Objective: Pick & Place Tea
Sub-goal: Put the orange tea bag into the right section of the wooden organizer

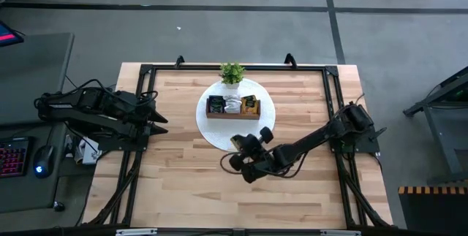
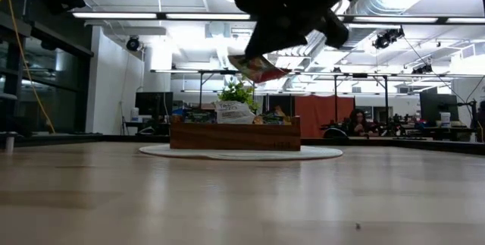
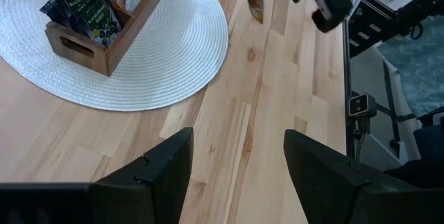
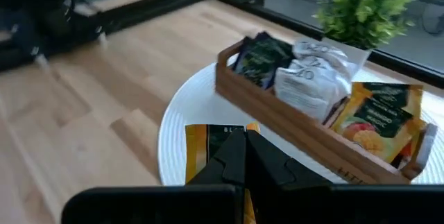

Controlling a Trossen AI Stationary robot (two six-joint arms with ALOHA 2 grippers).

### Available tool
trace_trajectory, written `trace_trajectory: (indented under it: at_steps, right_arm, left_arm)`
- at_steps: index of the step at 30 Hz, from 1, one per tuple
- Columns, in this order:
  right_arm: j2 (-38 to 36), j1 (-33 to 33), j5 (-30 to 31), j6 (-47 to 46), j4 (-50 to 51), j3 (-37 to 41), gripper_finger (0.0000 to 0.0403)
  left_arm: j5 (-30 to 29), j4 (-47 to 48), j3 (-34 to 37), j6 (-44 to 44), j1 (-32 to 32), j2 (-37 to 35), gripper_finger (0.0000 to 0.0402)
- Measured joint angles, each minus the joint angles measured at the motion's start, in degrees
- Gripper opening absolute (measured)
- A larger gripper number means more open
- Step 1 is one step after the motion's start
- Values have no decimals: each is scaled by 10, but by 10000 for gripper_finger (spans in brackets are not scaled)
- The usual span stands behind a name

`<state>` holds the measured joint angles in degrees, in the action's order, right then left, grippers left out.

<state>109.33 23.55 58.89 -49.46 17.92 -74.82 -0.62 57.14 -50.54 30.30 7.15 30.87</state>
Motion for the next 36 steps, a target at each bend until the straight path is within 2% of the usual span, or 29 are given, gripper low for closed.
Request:
trace_trajectory:
  at_steps: [5, 17, 23, 36]
  right_arm:
    - [-24, -20, 26, -20, -49, 61, 0]
    - [-76, -104, 63, 0, -166, 177, 0]
    - [-76, -152, 58, 24, -226, 192, 0]
    - [-71, -228, 20, 15, -233, 192, 0]
  left_arm:
    - [0, 0, 0, 0, 0, 0, 223]
    - [0, 0, 0, 0, 0, 0, 223]
    - [0, 0, 0, 0, 0, 0, 223]
    - [0, 0, 0, 0, 0, 0, 223]
